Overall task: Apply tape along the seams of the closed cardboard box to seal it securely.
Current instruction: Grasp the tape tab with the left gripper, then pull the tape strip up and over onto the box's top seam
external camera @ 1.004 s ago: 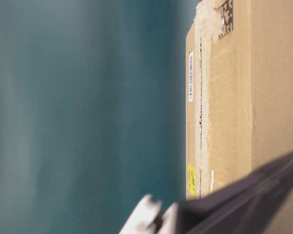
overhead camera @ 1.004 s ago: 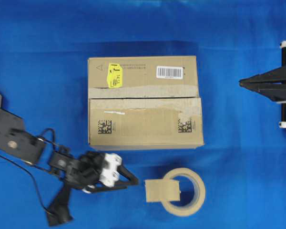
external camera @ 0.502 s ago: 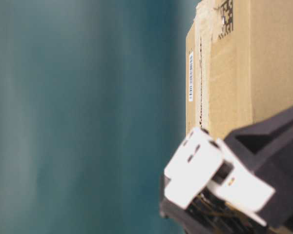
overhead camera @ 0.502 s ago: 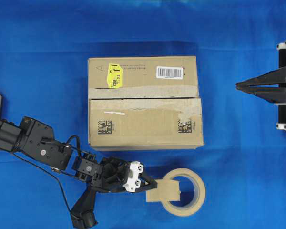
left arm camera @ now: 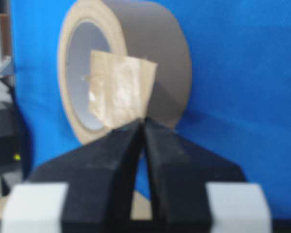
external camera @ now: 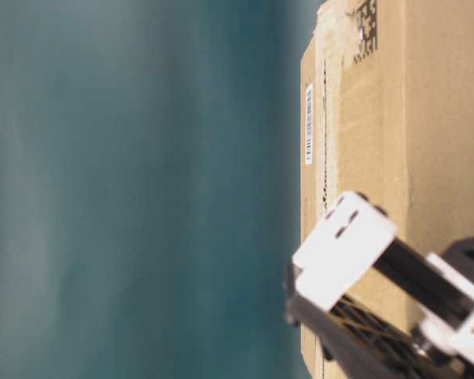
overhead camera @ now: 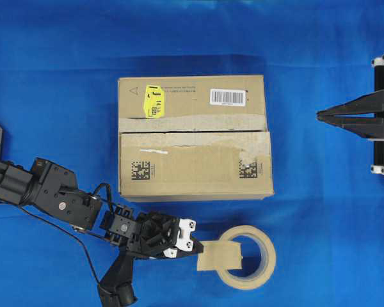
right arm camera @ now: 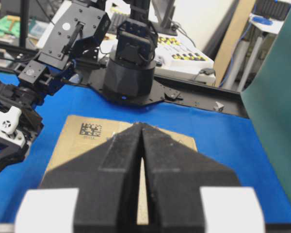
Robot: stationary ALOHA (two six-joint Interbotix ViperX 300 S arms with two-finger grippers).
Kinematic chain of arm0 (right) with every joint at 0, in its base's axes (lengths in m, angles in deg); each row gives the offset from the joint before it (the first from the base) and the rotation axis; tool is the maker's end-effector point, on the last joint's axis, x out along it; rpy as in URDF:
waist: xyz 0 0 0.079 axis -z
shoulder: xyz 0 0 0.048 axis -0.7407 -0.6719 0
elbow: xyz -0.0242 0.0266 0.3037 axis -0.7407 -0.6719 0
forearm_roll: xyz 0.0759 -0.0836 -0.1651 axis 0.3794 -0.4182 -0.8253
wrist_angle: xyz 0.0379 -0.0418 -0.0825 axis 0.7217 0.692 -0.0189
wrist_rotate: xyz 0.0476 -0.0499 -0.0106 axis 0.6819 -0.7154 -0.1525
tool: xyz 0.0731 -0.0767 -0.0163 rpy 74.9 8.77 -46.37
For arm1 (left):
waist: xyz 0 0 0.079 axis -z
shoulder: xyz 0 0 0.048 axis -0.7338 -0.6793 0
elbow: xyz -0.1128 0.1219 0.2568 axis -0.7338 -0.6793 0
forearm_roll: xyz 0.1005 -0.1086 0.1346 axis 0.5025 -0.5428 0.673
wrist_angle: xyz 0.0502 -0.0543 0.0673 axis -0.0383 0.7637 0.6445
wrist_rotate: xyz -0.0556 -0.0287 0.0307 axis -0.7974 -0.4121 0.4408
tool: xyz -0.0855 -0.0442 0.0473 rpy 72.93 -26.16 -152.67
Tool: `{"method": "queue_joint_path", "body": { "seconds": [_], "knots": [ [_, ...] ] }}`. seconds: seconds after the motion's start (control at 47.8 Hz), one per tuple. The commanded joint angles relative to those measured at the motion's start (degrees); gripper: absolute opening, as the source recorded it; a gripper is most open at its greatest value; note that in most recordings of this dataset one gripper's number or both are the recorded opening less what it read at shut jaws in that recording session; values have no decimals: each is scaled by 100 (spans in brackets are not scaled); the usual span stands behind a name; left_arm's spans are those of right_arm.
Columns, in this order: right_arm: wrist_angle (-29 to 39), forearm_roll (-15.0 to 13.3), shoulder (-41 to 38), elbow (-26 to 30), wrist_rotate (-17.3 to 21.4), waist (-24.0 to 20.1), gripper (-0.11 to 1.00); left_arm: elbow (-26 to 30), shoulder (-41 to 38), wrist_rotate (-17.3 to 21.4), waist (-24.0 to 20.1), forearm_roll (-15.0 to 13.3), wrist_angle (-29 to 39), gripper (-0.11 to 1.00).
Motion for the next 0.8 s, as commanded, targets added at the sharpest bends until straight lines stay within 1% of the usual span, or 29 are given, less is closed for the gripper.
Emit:
{"method": "queue_joint_path", "body": {
  "seconds": [0.0, 0.188, 0.418, 0.586, 0.774],
  "knots": [
    [9, -18, -26, 141, 9, -9, 0, 114, 97, -70, -9, -18, 0, 0],
    [44, -18, -9, 141, 9, -18, 0, 149, 281, -88, 0, -18, -44, 0],
    [105, -18, -9, 149, 9, -18, 0, 229, 879, 62, -18, -18, -44, 0],
    [149, -18, -18, 149, 9, -18, 0, 176, 1406, 343, -141, -9, -53, 0],
    [237, -18, -53, 141, 18, -18, 0, 35, 1925, 738, -519, -9, -53, 0]
  ]
}}
